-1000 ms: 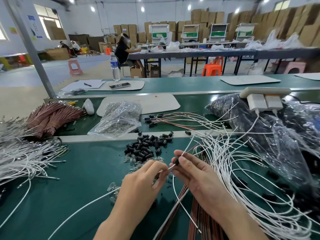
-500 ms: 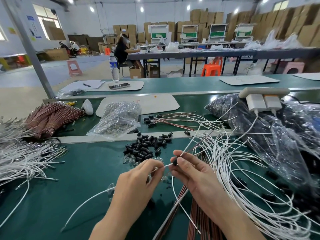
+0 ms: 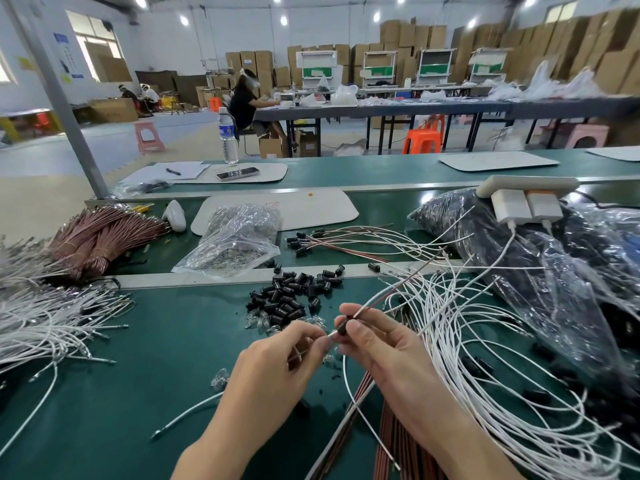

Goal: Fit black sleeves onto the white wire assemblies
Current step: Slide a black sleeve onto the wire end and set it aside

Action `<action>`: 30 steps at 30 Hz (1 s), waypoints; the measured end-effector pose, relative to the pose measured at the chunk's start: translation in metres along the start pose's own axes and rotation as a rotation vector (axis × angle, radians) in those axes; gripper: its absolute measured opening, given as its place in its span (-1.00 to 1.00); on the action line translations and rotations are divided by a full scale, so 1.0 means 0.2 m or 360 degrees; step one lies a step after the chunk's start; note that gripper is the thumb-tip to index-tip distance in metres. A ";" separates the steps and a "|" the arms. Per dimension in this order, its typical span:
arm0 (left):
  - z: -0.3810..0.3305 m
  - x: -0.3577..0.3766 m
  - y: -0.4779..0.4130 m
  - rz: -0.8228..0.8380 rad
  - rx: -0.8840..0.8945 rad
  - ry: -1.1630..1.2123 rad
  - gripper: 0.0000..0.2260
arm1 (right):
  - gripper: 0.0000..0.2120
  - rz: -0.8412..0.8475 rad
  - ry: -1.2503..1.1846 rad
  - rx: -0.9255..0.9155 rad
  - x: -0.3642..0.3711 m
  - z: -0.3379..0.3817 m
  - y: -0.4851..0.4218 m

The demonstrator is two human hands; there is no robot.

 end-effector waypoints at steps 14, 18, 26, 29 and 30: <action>0.00 -0.02 0.00 -0.0043 -0.0004 -0.0011 -0.86 | -0.75 -0.0102 -0.0134 -0.0043 -0.04 0.01 -0.02; 0.00 -0.02 0.00 -0.0069 0.0005 -0.0018 -0.93 | -0.75 -0.0177 -0.0246 -0.0035 -0.06 0.02 -0.02; -0.01 -0.01 -0.01 -0.0071 0.0023 -0.0031 -0.94 | -0.74 -0.0092 -0.0063 -0.0070 -0.03 0.01 -0.01; -0.01 -0.01 -0.01 -0.0078 0.0011 -0.0019 -0.90 | -0.75 -0.0192 -0.0214 -0.0085 -0.07 0.03 -0.02; -0.01 -0.01 -0.01 -0.0085 0.0016 -0.0034 -0.89 | -0.75 -0.0181 -0.0206 -0.0078 -0.07 0.03 -0.02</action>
Point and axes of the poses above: each hand's wrist, its own y-axis away from the middle knuckle, its own x-axis out of the palm, z = x × y, the point moved 1 cm from there along -y, towards the middle knuckle, and after that the axes turned 3 degrees about x, right-handed, at the moved point
